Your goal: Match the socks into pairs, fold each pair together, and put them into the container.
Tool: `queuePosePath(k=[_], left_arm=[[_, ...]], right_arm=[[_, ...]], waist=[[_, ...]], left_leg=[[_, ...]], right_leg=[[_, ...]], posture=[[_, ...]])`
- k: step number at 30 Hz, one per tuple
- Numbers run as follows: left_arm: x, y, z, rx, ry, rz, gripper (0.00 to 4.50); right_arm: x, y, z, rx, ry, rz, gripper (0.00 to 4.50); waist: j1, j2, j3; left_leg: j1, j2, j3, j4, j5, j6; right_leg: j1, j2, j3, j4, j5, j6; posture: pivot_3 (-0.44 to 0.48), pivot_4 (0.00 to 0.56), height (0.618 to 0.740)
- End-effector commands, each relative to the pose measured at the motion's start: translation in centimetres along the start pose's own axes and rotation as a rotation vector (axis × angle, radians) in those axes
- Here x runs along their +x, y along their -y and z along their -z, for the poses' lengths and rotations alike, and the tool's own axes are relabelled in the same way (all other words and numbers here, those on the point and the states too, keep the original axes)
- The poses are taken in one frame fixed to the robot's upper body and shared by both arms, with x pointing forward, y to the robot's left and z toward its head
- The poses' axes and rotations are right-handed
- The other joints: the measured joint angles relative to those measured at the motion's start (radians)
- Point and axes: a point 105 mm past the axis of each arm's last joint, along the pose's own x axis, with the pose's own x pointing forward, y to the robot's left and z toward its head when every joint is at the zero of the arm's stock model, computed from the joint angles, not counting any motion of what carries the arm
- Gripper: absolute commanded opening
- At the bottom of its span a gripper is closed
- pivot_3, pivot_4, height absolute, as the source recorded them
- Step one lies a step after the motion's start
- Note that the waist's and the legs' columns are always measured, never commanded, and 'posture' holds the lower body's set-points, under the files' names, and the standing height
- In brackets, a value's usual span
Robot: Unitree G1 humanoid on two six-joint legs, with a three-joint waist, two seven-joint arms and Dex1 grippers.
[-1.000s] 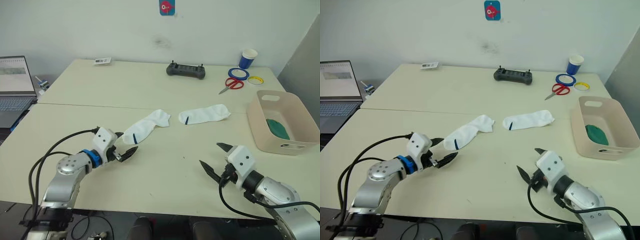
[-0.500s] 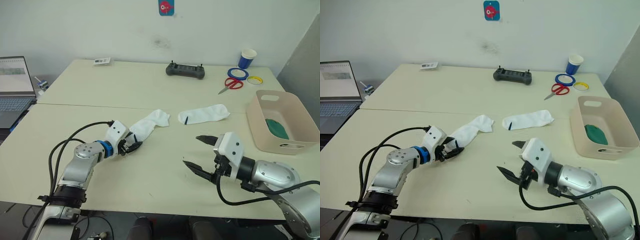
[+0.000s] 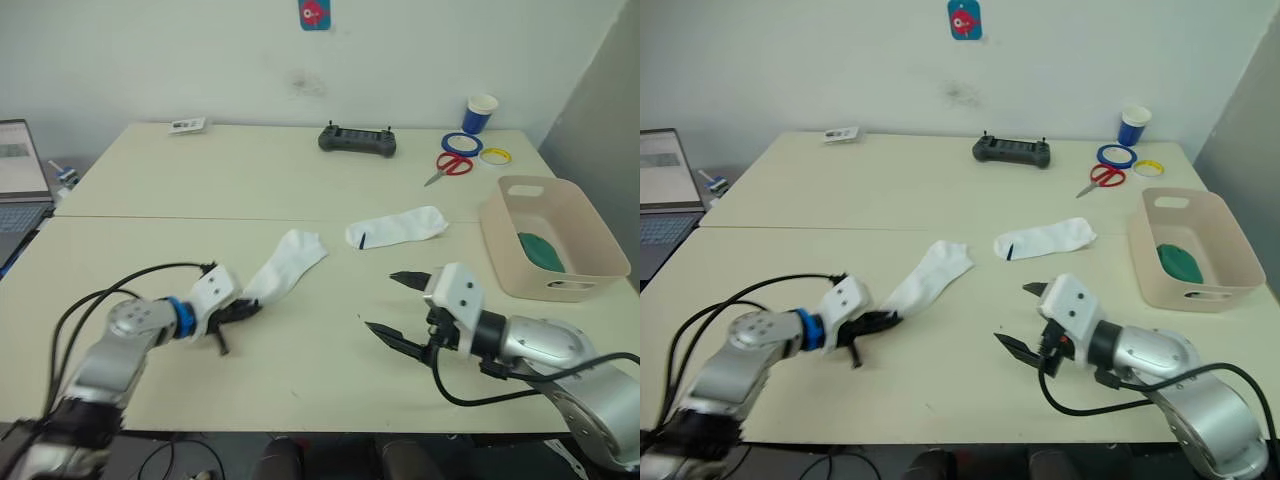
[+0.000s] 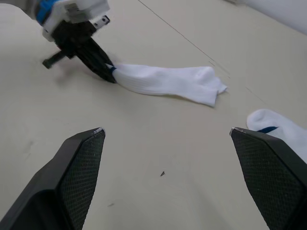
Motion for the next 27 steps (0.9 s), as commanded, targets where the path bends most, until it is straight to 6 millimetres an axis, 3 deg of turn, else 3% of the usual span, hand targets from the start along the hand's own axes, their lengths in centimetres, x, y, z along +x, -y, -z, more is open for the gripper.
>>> queuePosePath(k=[1, 4, 11, 17, 20, 27], left_arm=[[-0.6, 2.1, 1.1, -0.024, -0.019, 0.101, 0.02], [-0.9, 2.6, 1.3, -0.018, -0.022, 0.109, 0.02], [-0.9, 3.2, 1.1, -0.019, -0.015, 0.115, 0.02], [-0.9, 3.3, 1.2, -0.018, -0.018, 0.110, 0.02], [-0.9, 3.3, 1.3, -0.017, -0.022, 0.108, 0.00], [-0.9, 3.0, 1.5, -0.017, -0.021, 0.094, 0.00]], right_arm=[[2.2, 1.7, 0.4, -0.025, 0.001, 0.082, 4.50], [5.6, 2.7, 0.6, 0.019, 0.013, 0.109, 4.50], [12.2, 2.7, 1.5, 0.107, 0.007, 0.096, 4.50], [15.3, 3.2, 2.2, 0.215, 0.000, 0.120, 4.50], [16.1, 2.9, 3.2, 0.227, -0.044, 0.107, 3.86], [16.2, 2.1, 3.7, 0.220, -0.060, 0.073, 1.30]], waist=[[0.002, 0.000, 0.000], [0.000, 0.000, 0.000], [0.007, 0.000, 0.000], [0.007, 0.001, 0.000], [0.007, 0.001, 0.000], [0.007, 0.001, 0.000]], left_leg=[[0.000, 0.000, 0.000, 0.000, 0.000, 0.000], [0.000, 0.000, 0.000, 0.000, 0.000, 0.000], [-0.002, 0.000, 0.000, 0.000, 0.000, 0.000], [-0.002, 0.000, -0.001, 0.000, 0.000, 0.000], [-0.002, 0.000, -0.001, 0.000, 0.000, 0.000], [-0.001, 0.000, -0.001, 0.000, 0.000, 0.000]], right_leg=[[0.000, 0.000, 0.000, 0.000, 0.000, 0.000], [0.000, 0.001, 0.000, 0.001, 0.001, -0.001], [-0.002, 0.001, 0.000, 0.000, 0.001, -0.001], [-0.002, 0.001, -0.001, 0.000, 0.003, -0.005], [-0.002, 0.001, -0.001, 0.000, 0.003, -0.005], [-0.002, 0.001, -0.001, 0.001, 0.002, -0.004]], posture=[[0.000, 0.150, 0.740], [0.000, 0.150, 0.740], [0.000, 0.150, 0.740], [0.000, 0.150, 0.740], [0.000, 0.150, 0.740], [0.000, 0.150, 0.740]])
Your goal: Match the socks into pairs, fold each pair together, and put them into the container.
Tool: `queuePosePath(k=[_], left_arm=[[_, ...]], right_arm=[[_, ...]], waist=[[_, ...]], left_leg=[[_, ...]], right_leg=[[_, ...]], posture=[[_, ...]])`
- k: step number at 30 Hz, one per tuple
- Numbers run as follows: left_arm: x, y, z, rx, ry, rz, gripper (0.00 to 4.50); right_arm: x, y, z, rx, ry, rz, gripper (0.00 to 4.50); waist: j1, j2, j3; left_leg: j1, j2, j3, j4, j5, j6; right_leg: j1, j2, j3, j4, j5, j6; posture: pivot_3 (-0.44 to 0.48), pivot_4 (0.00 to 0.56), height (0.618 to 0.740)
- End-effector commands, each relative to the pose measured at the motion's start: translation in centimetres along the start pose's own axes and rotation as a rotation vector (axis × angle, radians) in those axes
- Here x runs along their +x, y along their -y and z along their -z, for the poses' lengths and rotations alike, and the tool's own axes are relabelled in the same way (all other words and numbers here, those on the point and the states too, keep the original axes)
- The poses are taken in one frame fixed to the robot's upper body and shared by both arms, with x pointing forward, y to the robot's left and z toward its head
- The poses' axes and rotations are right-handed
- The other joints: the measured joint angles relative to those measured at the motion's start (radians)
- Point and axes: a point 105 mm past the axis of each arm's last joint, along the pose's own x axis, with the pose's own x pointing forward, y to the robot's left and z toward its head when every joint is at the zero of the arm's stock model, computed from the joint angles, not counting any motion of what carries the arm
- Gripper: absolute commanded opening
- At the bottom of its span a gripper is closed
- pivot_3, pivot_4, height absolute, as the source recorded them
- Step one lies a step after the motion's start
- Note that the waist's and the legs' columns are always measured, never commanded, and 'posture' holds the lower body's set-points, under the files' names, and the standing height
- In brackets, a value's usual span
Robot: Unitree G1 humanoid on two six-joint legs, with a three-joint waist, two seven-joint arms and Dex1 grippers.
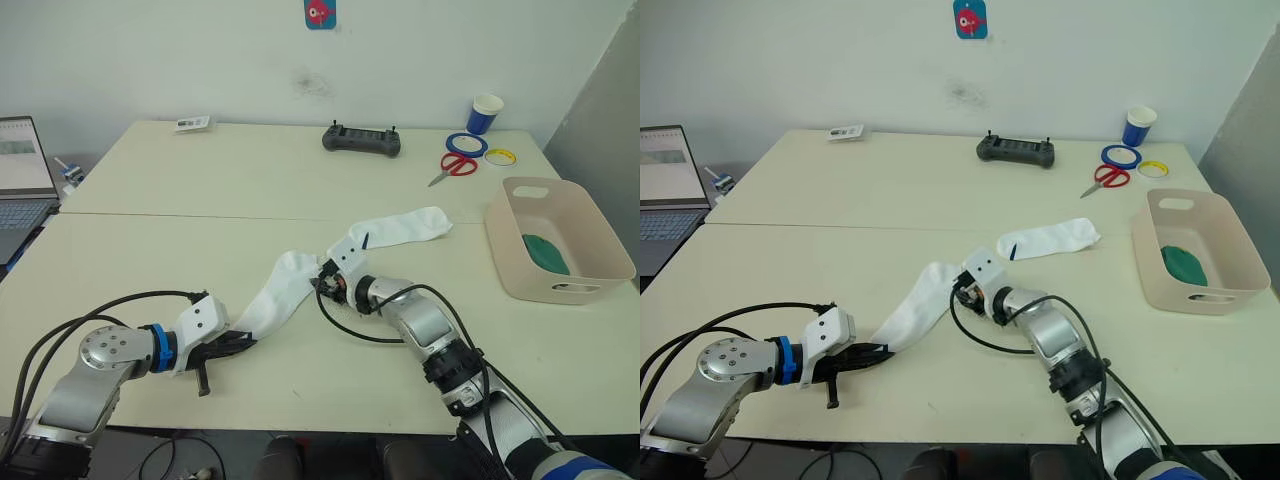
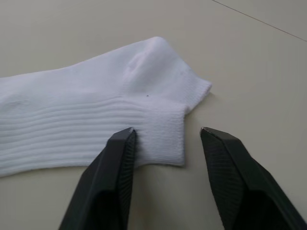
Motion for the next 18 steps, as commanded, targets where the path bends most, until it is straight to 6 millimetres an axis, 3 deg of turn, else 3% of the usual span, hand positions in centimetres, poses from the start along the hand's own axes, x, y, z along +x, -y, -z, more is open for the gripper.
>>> queuePosePath(k=[1, 3, 4, 8, 11, 18], left_arm=[[0.2, 0.5, 1.0, -0.019, -0.035, 0.024, 0.00], [0.1, 0.1, 1.0, -0.017, -0.034, 0.009, 0.00], [0.1, -0.2, 1.0, -0.015, -0.031, -0.003, 0.00], [0.4, -1.4, -0.4, 0.030, 0.005, -0.022, 0.00], [1.5, -1.7, -2.4, 0.094, 0.052, 0.020, 0.00], [5.4, -0.3, -5.1, 0.191, 0.111, 0.171, 0.00]], right_arm=[[-0.3, -0.3, -0.7, -0.009, 0.035, -0.012, 0.91], [-0.4, -0.5, -0.9, -0.012, 0.044, -0.015, 0.15], [-0.6, -0.6, -0.9, -0.018, 0.050, -0.015, 0.03], [-2.5, -0.3, -1.1, -0.032, 0.081, 0.010, 0.03], [-5.2, 0.0, -0.9, -0.044, 0.098, 0.044, 0.03], [-11.8, -0.3, 0.6, -0.010, 0.127, 0.185, 0.03]], waist=[[0.000, 0.000, 0.000], [0.000, 0.000, 0.000], [0.000, 0.000, 0.000], [0.006, 0.000, 0.000], [0.012, 0.000, 0.000], [0.021, 0.000, 0.000]], left_leg=[[0.000, 0.000, 0.000, 0.000, 0.000, 0.000], [0.000, 0.000, 0.000, 0.000, 0.000, 0.000], [0.000, 0.000, 0.000, 0.000, 0.000, 0.000], [-0.001, 0.000, -0.001, 0.000, 0.000, 0.000], [-0.002, -0.001, -0.002, 0.001, 0.000, 0.000], [-0.003, -0.001, -0.002, 0.001, 0.000, 0.000]], right_leg=[[0.000, 0.000, 0.000, 0.000, 0.000, 0.000], [0.000, 0.000, 0.000, 0.000, -0.001, 0.001], [0.000, 0.000, 0.000, 0.000, -0.001, 0.001], [0.000, 0.000, -0.001, 0.000, -0.001, 0.002], [0.000, 0.000, -0.001, 0.000, -0.001, 0.003], [0.000, 0.000, -0.001, -0.001, -0.002, 0.004]], posture=[[0.000, 0.150, 0.740], [0.000, 0.150, 0.740], [0.000, 0.150, 0.740], [0.000, 0.150, 0.740], [0.000, 0.150, 0.740], [0.000, 0.150, 0.740]])
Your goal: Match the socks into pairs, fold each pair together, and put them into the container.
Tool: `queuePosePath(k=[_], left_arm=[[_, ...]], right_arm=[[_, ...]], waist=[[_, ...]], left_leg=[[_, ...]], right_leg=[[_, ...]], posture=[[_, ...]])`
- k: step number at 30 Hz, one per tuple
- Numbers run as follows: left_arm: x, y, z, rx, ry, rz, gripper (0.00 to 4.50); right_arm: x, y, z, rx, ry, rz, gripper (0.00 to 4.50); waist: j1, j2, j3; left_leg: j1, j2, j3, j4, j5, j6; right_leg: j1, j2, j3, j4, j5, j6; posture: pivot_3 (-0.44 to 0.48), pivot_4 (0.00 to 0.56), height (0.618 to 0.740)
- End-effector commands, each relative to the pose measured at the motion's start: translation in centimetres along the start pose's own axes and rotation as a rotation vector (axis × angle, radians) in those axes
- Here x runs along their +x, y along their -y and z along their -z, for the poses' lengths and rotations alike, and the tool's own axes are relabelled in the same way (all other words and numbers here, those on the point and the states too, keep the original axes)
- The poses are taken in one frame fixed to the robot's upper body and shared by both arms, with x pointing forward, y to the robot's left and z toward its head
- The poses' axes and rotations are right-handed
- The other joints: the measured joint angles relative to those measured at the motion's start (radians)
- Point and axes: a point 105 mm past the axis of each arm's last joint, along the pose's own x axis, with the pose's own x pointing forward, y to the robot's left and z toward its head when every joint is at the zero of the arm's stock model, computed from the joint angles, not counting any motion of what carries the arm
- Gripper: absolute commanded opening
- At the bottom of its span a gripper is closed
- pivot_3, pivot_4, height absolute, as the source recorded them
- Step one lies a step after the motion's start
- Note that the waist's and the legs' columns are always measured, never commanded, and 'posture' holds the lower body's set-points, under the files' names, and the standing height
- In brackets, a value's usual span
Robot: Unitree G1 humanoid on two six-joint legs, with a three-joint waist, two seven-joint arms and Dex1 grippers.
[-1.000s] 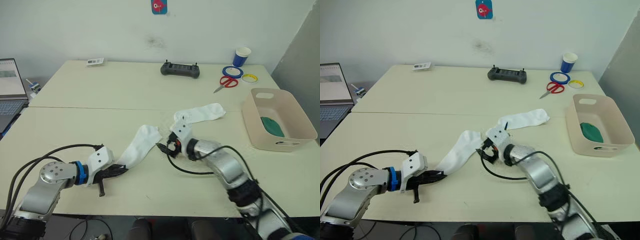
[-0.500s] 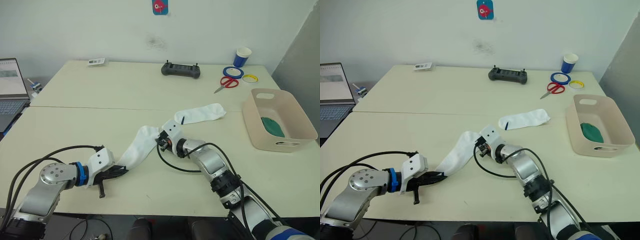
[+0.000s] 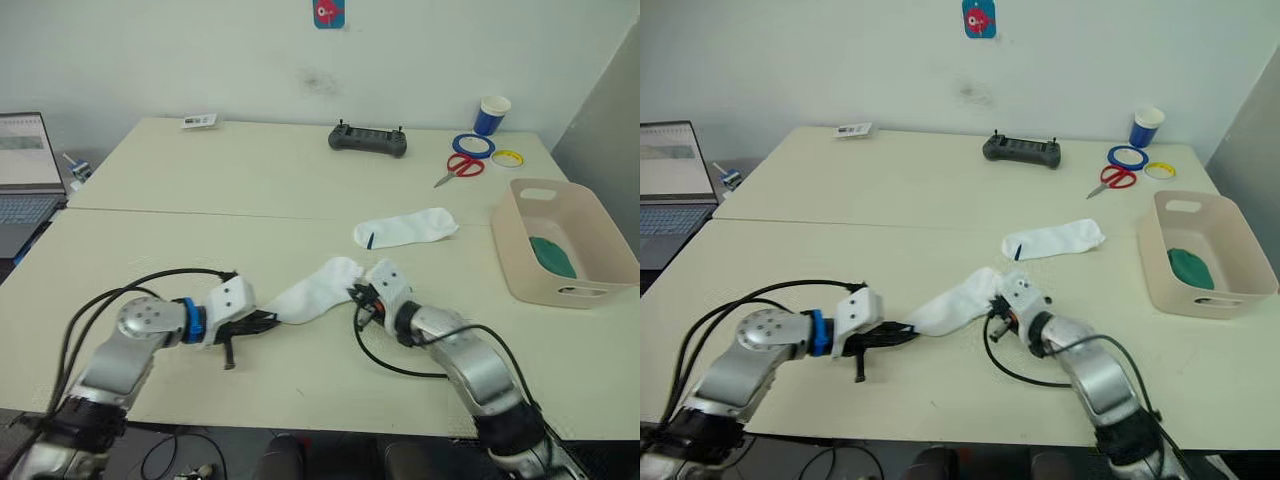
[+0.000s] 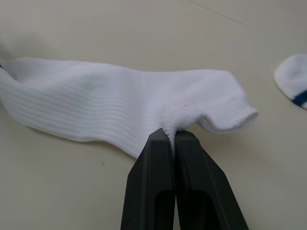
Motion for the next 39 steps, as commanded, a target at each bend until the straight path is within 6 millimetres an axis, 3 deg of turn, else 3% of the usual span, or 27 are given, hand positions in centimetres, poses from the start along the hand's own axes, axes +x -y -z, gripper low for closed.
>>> queuePosePath(k=[1, 6, 13, 15, 20, 27, 30, 35, 39], left_arm=[[1.5, 0.2, -0.7, 0.031, 0.012, 0.053, 0.00], [2.5, 0.0, 0.0, 0.059, -0.042, 0.102, 0.00], [2.5, -0.5, 0.2, 0.077, -0.054, 0.118, 0.00], [2.3, -0.5, 0.0, 0.037, -0.050, 0.126, 0.00], [1.3, -0.4, -0.4, 0.060, -0.050, 0.140, 1.30], [-2.4, -1.6, -1.0, 0.177, -0.062, 0.100, 3.50], [-2.9, -1.9, -1.3, 0.325, -0.029, 0.077, 4.47], [-2.1, -0.5, -1.5, 0.506, 0.048, 0.135, 4.47], [-0.6, 0.1, -1.6, 0.644, 0.084, 0.127, 4.47]], right_arm=[[-2.9, -0.1, -1.3, -0.003, 0.062, 0.062, 0.03], [-6.0, -0.6, 0.8, 0.071, 0.004, 0.170, 0.03], [-6.6, -1.7, 2.8, 0.207, -0.088, 0.161, 0.03], [-6.7, -1.9, 3.1, 0.224, -0.103, 0.155, 0.51], [-7.3, -1.5, 2.6, 0.237, -0.095, 0.163, 2.04], [-8.8, -2.1, 1.0, 0.098, -0.077, 0.059, 4.49], [-9.4, -2.1, 0.2, -0.020, -0.059, -0.012, 4.50], [-10.0, -2.2, -0.9, -0.209, -0.032, -0.115, 4.50], [-10.0, -2.2, -1.0, -0.254, -0.023, -0.140, 4.50]], waist=[[-0.005, 0.000, 0.000], [-0.012, 0.000, 0.000], [-0.017, -0.001, -0.001], [-0.017, -0.001, -0.001], [-0.017, -0.001, 0.000], [-0.018, -0.001, 0.000], [-0.014, -0.001, 0.000], [-0.010, -0.001, 0.000], [-0.007, -0.001, 0.000]], left_leg=[[0.000, 0.000, 0.000, 0.000, 0.000, 0.000], [0.000, 0.000, -0.001, 0.000, 0.000, 0.000], [0.002, 0.000, 0.001, 0.001, 0.000, 0.000], [0.002, 0.000, 0.001, 0.001, 0.000, 0.000], [0.002, 0.000, 0.001, 0.001, 0.000, 0.000], [0.001, 0.001, 0.000, 0.000, 0.000, 0.000], [0.001, 0.000, 0.001, 0.000, 0.000, 0.000], [0.001, 0.000, 0.001, 0.001, 0.000, 0.000], [0.001, 0.000, 0.001, 0.001, 0.000, 0.000]], right_leg=[[0.000, 0.000, 0.000, 0.000, 0.000, 0.000], [0.000, 0.001, 0.000, 0.001, 0.000, 0.000], [0.002, 0.000, 0.001, 0.001, 0.001, 0.001], [0.002, 0.000, 0.002, 0.001, 0.001, 0.001], [0.001, 0.000, 0.001, 0.000, 0.001, 0.001], [0.000, 0.000, 0.001, 0.000, 0.000, 0.000], [0.001, -0.001, 0.001, -0.001, 0.000, 0.000], [0.001, -0.001, 0.001, -0.001, 0.000, 0.000], [0.001, 0.000, 0.001, -0.001, 0.000, 0.000]], posture=[[0.000, 0.150, 0.740], [0.000, 0.150, 0.740], [0.000, 0.150, 0.740], [0.000, 0.150, 0.740], [0.000, 0.150, 0.740], [0.000, 0.150, 0.740], [0.000, 0.150, 0.740], [0.000, 0.150, 0.740], [0.000, 0.150, 0.740]])
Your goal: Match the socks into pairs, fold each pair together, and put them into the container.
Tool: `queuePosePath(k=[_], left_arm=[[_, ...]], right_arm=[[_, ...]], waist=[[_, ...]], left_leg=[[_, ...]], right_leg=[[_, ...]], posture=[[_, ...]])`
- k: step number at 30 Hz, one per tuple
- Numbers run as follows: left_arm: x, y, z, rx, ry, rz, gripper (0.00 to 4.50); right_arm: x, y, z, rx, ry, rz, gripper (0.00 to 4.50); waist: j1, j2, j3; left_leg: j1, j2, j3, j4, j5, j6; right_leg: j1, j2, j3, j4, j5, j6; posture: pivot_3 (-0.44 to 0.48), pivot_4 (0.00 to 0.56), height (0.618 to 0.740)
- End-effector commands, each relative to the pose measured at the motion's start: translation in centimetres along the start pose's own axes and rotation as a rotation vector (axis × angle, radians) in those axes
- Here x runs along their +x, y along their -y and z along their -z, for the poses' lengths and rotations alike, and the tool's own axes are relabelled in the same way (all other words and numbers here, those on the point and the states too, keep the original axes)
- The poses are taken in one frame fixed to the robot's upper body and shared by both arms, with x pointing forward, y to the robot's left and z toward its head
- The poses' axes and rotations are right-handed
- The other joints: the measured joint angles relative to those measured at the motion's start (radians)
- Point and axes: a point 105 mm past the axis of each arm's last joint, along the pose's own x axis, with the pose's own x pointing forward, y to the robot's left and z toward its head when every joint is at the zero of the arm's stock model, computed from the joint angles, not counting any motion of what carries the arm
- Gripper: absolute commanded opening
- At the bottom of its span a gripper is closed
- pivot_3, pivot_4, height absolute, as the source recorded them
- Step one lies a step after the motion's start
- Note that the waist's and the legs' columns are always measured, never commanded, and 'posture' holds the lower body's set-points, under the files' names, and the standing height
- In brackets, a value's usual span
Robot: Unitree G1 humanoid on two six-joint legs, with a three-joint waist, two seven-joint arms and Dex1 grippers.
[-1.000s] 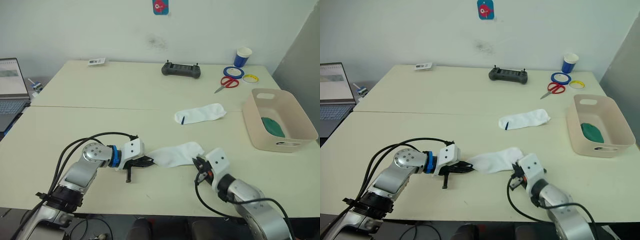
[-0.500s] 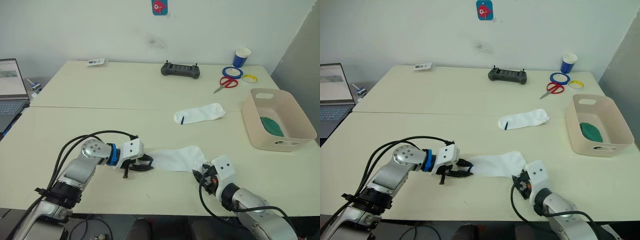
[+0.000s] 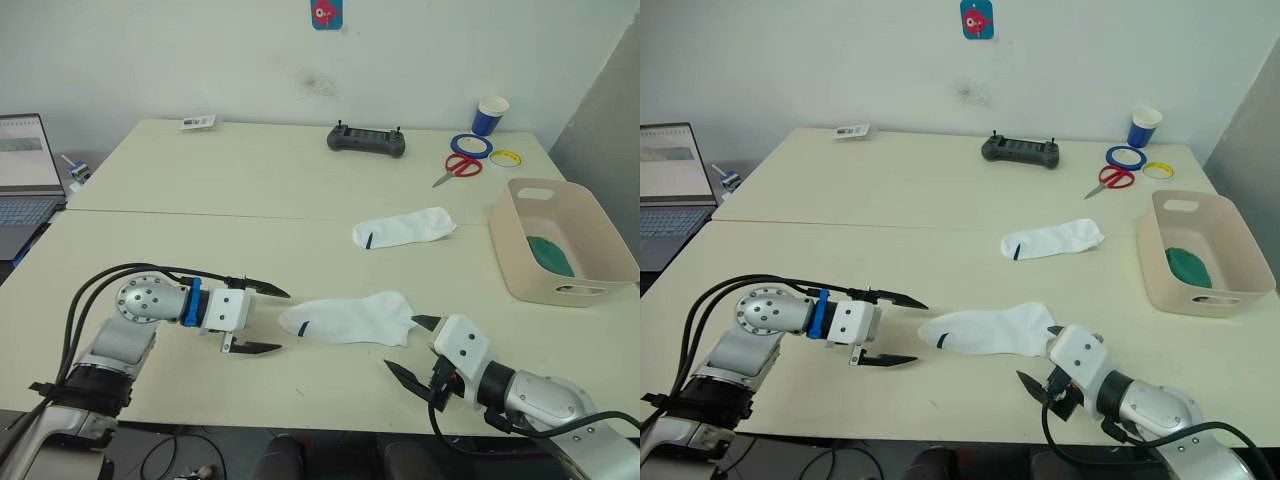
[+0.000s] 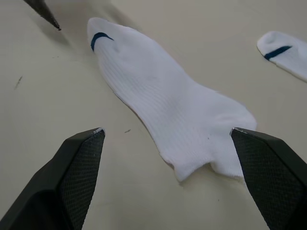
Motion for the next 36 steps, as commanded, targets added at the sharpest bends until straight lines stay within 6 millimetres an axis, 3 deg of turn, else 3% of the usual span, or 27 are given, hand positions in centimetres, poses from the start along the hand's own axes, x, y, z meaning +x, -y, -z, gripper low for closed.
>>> queuePosePath(k=[1, 6, 9, 15, 21, 28, 31, 36], left_arm=[[1.1, -0.1, -0.2, 0.133, 0.006, -0.017, 4.47], [3.2, -0.6, -0.2, 0.261, 0.032, -0.034, 4.47], [3.9, -0.4, 0.1, 0.279, 0.035, -0.017, 3.86], [4.5, -0.3, 0.4, 0.271, 0.035, 0.007, 1.92], [4.5, -0.8, 0.3, 0.261, 0.034, -0.006, 0.06], [4.5, -0.8, 0.2, 0.229, 0.039, -0.009, 0.02], [4.5, -0.8, 0.0, 0.218, 0.042, -0.007, 0.00], [4.4, -0.8, 0.1, 0.197, 0.041, -0.002, 0.00]], right_arm=[[-0.2, -0.1, -1.2, -0.061, 0.053, -0.018, 4.50], [-0.6, 0.5, -0.9, -0.154, 0.022, -0.022, 4.50], [-1.0, 1.5, -0.4, -0.276, -0.016, -0.015, 4.50], [-1.4, 3.2, 1.1, -0.570, -0.090, -0.061, 4.50], [0.3, 4.0, 2.8, -0.768, -0.131, -0.124, 4.50], [2.8, 3.5, 3.2, -0.788, -0.088, -0.167, 4.50], [3.2, 3.6, 3.0, -0.762, -0.075, -0.168, 3.92], [3.5, 3.6, 2.6, -0.728, -0.062, -0.168, 2.20]], waist=[[0.002, 0.000, 0.000], [0.012, 0.000, 0.000], [0.014, 0.000, 0.000], [0.014, 0.000, 0.000], [0.014, -0.001, 0.000], [0.013, -0.001, 0.000], [0.012, -0.001, 0.000], [0.013, -0.001, 0.000]], left_leg=[[0.000, 0.000, 0.000, 0.000, 0.000, 0.000], [0.000, -0.001, 0.000, 0.001, 0.000, 0.000], [0.000, -0.001, 0.001, 0.002, 0.000, 0.000], [0.001, -0.001, 0.001, 0.002, 0.000, 0.000], [0.001, -0.001, 0.001, 0.002, 0.000, 0.000], [0.001, -0.001, 0.001, 0.002, 0.000, 0.000], [0.001, -0.001, 0.001, 0.002, 0.000, 0.000], [0.002, -0.001, 0.000, 0.002, 0.000, 0.000]], right_leg=[[0.000, 0.000, 0.000, 0.000, 0.000, 0.000], [0.001, 0.000, 0.000, 0.000, 0.001, 0.001], [0.001, 0.000, 0.001, 0.000, 0.001, 0.002], [0.002, 0.000, 0.001, 0.000, 0.002, 0.002], [0.002, 0.000, 0.001, 0.000, 0.002, 0.002], [0.002, 0.001, 0.000, 0.001, 0.001, 0.002], [0.002, 0.001, 0.000, 0.001, 0.002, 0.002], [0.002, 0.001, 0.000, 0.002, 0.002, 0.002]], posture=[[0.000, 0.150, 0.740], [0.000, 0.150, 0.740], [0.000, 0.150, 0.740], [0.000, 0.150, 0.740], [0.000, 0.150, 0.740], [0.000, 0.150, 0.740], [0.000, 0.150, 0.740], [0.000, 0.150, 0.740]])
